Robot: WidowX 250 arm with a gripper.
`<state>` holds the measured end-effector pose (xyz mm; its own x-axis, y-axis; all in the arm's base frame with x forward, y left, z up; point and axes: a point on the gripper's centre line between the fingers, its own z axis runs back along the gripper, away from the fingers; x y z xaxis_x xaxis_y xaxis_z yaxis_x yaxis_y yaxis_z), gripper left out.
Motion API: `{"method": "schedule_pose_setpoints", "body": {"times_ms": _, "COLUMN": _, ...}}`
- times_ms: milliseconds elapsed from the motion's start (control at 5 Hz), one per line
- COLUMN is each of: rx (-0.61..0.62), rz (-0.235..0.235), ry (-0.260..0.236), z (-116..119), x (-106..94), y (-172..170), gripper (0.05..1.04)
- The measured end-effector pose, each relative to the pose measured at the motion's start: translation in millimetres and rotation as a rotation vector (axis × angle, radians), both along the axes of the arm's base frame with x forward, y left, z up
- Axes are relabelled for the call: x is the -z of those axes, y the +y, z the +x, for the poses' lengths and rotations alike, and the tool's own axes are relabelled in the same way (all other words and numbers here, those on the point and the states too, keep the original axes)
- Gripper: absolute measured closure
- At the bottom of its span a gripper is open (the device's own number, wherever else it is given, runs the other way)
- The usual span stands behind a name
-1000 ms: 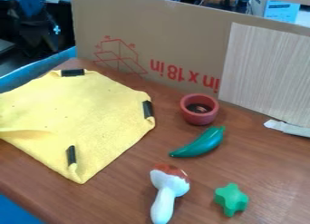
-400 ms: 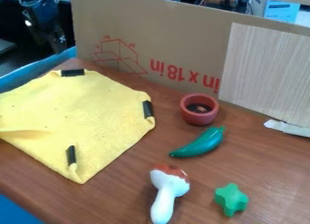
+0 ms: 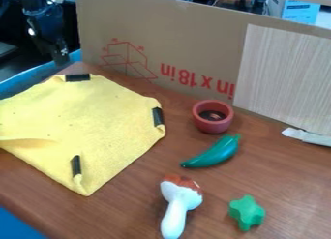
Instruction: Fold the cloth from top left to bottom right
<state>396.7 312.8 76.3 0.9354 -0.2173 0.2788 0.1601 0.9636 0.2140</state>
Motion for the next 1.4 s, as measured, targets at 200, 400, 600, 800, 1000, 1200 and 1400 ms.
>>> {"method": "schedule_pose_setpoints", "body": {"times_ms": 200, "rx": 0.049, "rz": 0.035, "ry": -0.011, "z": 1, "x": 7.6, "y": 2, "gripper": 0.083}}
{"method": "schedule_pose_setpoints", "body": {"times_ms": 400, "rx": 0.057, "rz": 0.045, "ry": -0.003, "z": 2, "x": 9.7, "y": 3, "gripper": 0.083}}
{"method": "schedule_pose_setpoints", "body": {"times_ms": 600, "rx": 0.054, "rz": 0.046, "ry": 0.016, "z": 3, "x": 19.3, "y": 4, "gripper": 0.083}}
{"method": "schedule_pose_setpoints", "body": {"times_ms": 800, "rx": 0.055, "rz": 0.051, "ry": 0.036, "z": 8, "x": 26.3, "y": 0, "gripper": 0.083}}
{"method": "schedule_pose_setpoints", "body": {"times_ms": 1000, "rx": 0.053, "rz": 0.06, "ry": 0.049, "z": 15, "x": 30.8, "y": -4, "gripper": 0.083}}
{"method": "schedule_pose_setpoints", "body": {"times_ms": 1200, "rx": 0.047, "rz": 0.062, "ry": 0.052, "z": 16, "x": 30.8, "y": -5, "gripper": 0.083}}
{"method": "schedule_pose_setpoints", "body": {"times_ms": 1400, "rx": 0.043, "rz": 0.047, "ry": 0.069, "z": 17, "x": 41.4, "y": -7, "gripper": 0.135}}
